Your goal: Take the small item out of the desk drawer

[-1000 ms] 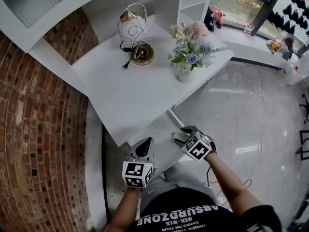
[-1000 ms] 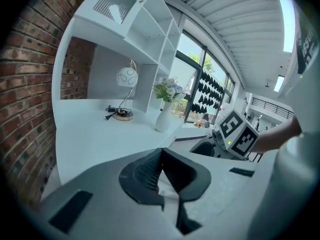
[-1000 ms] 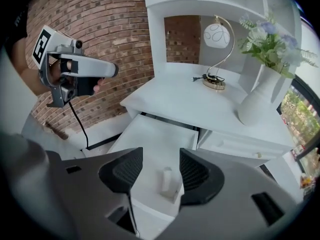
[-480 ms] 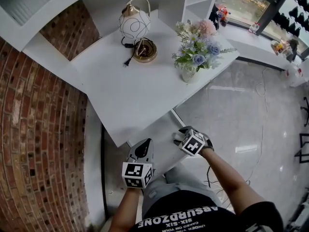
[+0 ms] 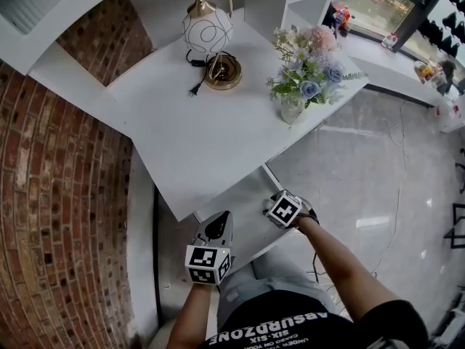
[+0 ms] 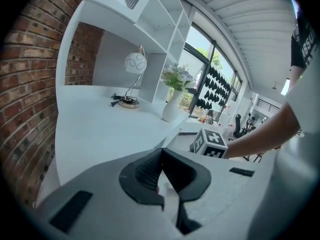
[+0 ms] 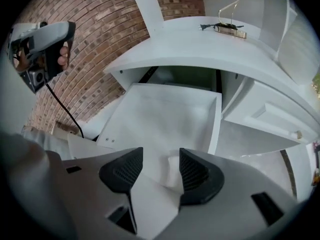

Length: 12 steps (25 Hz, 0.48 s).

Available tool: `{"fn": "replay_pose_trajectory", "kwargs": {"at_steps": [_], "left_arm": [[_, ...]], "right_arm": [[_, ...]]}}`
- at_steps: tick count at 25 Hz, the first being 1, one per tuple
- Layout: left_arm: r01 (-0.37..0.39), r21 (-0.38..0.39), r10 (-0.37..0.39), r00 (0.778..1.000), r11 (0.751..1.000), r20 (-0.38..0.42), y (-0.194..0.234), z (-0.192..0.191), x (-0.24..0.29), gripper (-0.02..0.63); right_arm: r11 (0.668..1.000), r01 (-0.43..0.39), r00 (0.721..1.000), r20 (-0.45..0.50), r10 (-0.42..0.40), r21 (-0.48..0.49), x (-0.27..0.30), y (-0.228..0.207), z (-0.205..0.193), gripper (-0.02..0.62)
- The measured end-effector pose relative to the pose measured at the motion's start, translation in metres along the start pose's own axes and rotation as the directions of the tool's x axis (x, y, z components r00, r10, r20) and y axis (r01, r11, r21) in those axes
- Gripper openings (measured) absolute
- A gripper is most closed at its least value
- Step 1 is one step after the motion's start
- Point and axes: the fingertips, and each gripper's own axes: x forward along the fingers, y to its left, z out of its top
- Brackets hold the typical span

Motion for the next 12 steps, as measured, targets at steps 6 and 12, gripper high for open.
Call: {"fn": "replay_pose_trajectory", "kwargs": {"at_steps": [6, 12], "left_arm": [[0.006, 0.000, -0.006, 1.000, 1.000, -0.027, 0.004, -0.010, 0.005, 0.005], [0.011, -0.011, -0.011, 0.999, 1.000, -0.030, 0.007, -0.015, 0.011, 0.005]], "right_arm": [[0.999, -0.013, 0.990, -0.143, 0.018, 0.033, 0.032, -0.001, -0.022, 0.222], [1.000, 0.031, 0.977, -0.213, -0.031, -0.002, 0.059, -0.014, -0.025, 0.222]]}}
